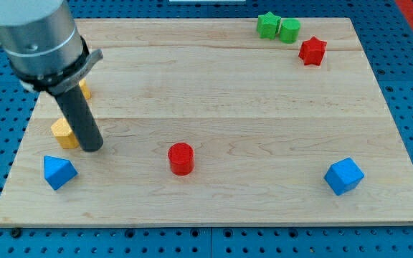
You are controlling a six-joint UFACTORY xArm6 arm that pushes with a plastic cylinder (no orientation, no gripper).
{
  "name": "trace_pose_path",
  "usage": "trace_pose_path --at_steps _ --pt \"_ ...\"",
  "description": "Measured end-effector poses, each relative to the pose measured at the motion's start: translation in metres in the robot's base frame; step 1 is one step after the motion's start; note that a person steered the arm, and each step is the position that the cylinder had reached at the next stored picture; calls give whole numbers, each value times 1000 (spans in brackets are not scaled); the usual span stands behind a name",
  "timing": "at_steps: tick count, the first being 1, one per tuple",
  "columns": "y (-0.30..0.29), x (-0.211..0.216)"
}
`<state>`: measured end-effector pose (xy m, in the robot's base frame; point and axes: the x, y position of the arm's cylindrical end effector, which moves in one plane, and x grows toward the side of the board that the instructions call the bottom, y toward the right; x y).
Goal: Move the yellow heart and yellow hexagon towards top left
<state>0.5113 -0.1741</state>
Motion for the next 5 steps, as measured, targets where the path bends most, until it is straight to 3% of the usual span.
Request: trace_pose_path --at_steps 1,2,4,5 --pt "-17 0" --pt "-25 -37" --pt "-24 -5" --pt "-61 -29"
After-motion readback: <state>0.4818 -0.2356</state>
